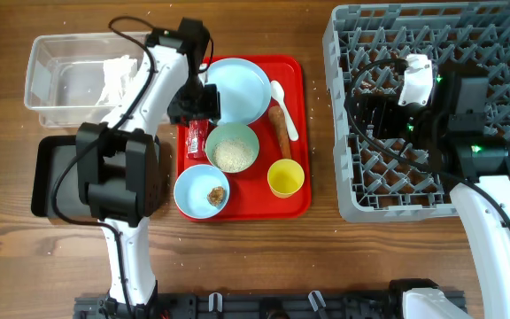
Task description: Sort waste into correct bins and load items into the dishwasher rack
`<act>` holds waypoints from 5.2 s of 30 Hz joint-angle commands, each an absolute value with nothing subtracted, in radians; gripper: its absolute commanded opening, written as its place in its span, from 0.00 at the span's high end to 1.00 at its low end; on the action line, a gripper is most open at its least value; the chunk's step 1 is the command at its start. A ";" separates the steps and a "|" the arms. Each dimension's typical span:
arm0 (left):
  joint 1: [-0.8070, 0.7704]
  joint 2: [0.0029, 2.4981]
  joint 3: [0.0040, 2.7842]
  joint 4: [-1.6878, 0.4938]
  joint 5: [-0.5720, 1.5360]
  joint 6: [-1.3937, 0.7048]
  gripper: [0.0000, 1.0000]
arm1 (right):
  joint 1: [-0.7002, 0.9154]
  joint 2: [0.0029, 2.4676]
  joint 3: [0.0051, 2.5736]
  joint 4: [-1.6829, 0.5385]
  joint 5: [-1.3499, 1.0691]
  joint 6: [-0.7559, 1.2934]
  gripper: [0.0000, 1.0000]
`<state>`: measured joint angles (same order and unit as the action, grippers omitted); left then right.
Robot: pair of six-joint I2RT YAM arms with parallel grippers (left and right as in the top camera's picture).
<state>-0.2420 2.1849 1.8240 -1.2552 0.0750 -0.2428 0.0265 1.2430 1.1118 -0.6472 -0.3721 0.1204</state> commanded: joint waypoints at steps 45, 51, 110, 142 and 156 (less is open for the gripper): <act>-0.064 2.021 1.956 -1.024 -0.114 -0.246 0.96 | 0.025 1.253 1.124 -0.599 -0.356 0.142 0.00; 0.065 2.120 1.956 -0.924 -0.073 -0.247 0.71 | 0.025 1.253 1.124 -0.595 -0.356 0.142 0.00; -0.187 1.913 1.956 -1.255 0.183 -0.162 0.07 | 0.025 1.253 1.124 -0.588 -0.382 0.160 0.00; -0.450 1.904 1.566 -1.219 0.189 -0.106 0.22 | 0.025 1.253 1.124 -0.622 -0.358 0.157 0.00; -0.505 1.632 1.207 -1.140 0.092 -0.323 0.23 | 0.025 1.253 1.124 -0.633 -0.359 0.158 0.00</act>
